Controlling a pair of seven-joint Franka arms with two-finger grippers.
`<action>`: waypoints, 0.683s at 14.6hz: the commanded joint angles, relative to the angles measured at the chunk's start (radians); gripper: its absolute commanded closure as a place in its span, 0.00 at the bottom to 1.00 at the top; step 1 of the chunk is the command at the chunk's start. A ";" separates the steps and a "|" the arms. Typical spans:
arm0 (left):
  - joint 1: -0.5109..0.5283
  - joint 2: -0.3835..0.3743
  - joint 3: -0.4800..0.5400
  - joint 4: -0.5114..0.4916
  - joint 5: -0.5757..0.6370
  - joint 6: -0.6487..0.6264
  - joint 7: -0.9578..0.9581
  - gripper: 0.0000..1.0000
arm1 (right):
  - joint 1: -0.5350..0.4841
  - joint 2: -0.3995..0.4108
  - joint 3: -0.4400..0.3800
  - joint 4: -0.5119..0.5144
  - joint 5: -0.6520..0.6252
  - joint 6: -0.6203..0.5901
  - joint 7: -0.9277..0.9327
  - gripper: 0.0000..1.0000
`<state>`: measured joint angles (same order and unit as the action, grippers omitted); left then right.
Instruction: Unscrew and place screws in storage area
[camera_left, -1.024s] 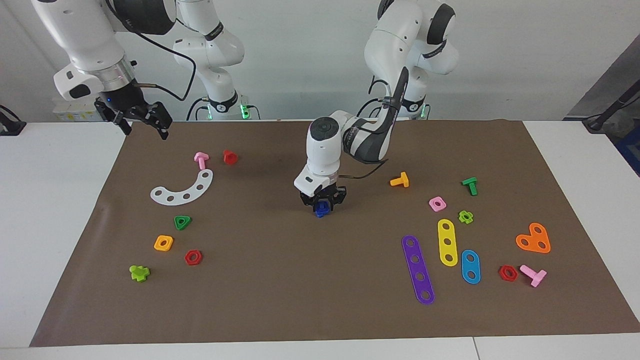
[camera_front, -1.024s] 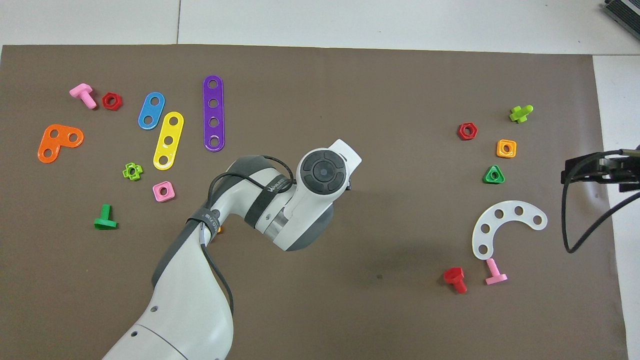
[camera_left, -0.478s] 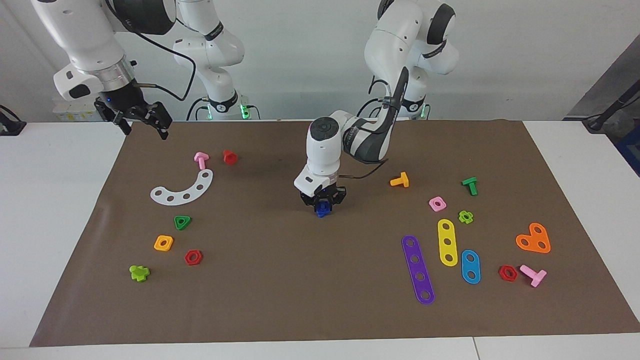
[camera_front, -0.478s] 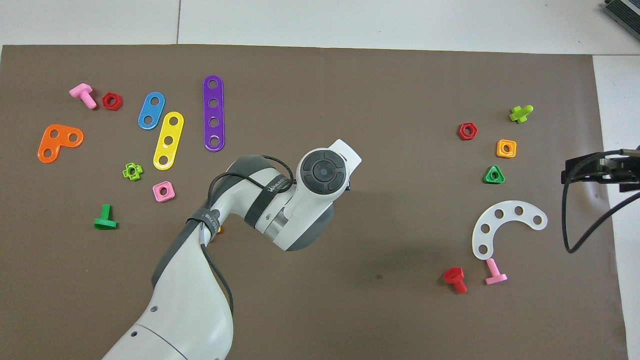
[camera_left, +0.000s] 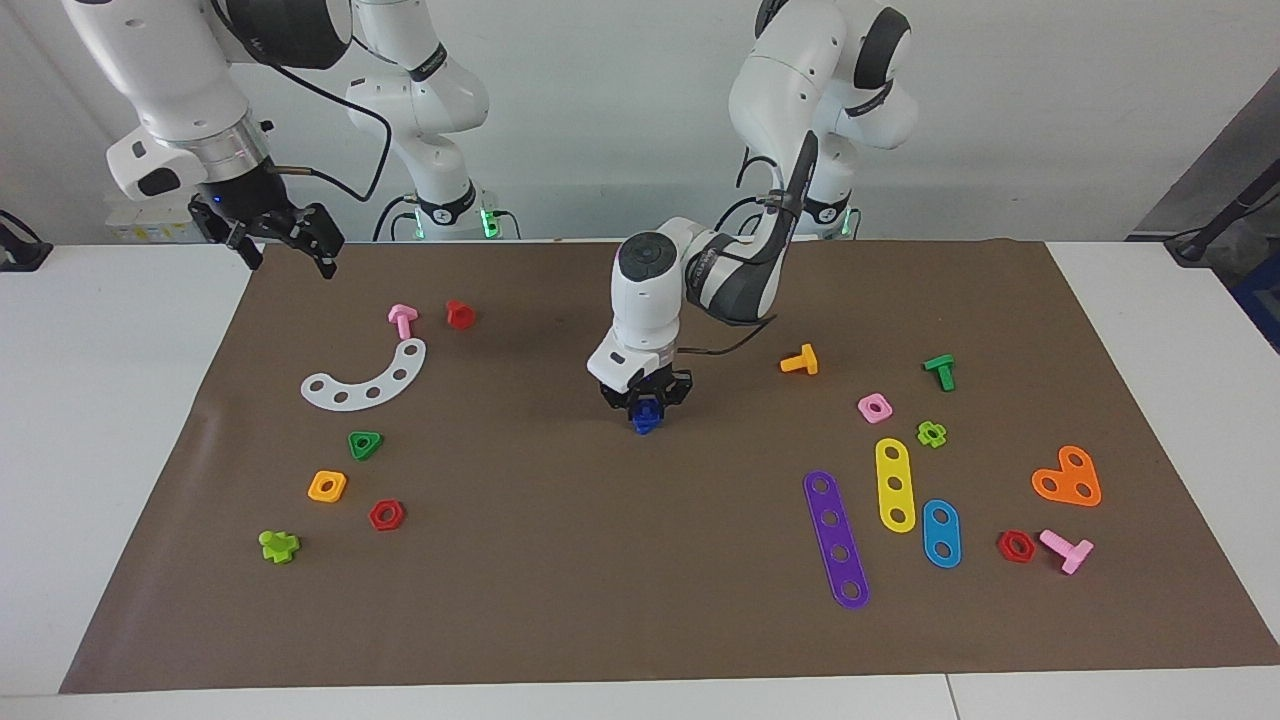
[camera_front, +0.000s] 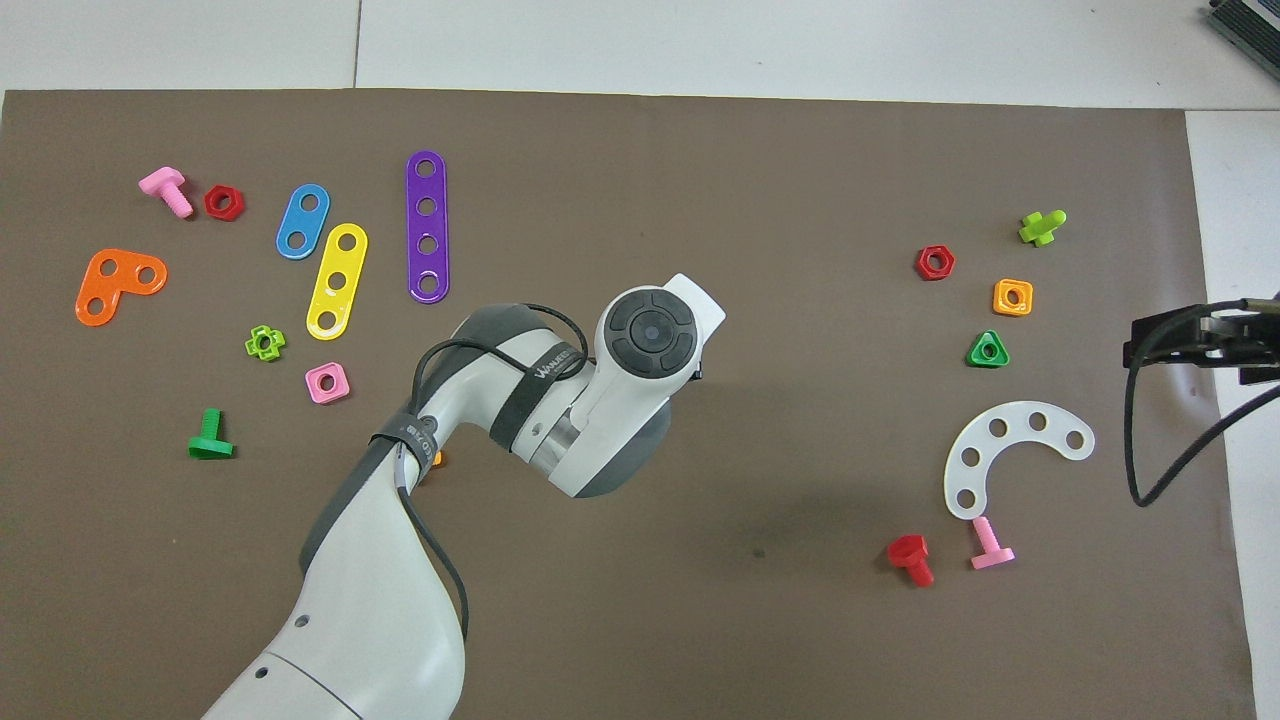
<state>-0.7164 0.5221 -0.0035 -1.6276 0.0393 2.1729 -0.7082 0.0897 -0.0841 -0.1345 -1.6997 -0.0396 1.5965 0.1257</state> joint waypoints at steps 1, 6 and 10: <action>-0.012 -0.005 0.014 0.052 -0.016 -0.079 -0.008 0.60 | -0.004 -0.019 -0.005 -0.015 0.023 0.011 -0.001 0.00; 0.002 -0.016 0.020 0.136 -0.058 -0.189 -0.007 0.60 | -0.005 -0.019 -0.010 -0.015 0.021 0.010 -0.027 0.00; 0.070 -0.054 0.026 0.140 -0.062 -0.191 0.015 0.61 | -0.004 -0.019 -0.002 -0.006 0.021 0.013 -0.034 0.00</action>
<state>-0.6934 0.4996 0.0247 -1.4877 -0.0070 2.0078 -0.7096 0.0895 -0.0864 -0.1395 -1.6972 -0.0396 1.5965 0.1112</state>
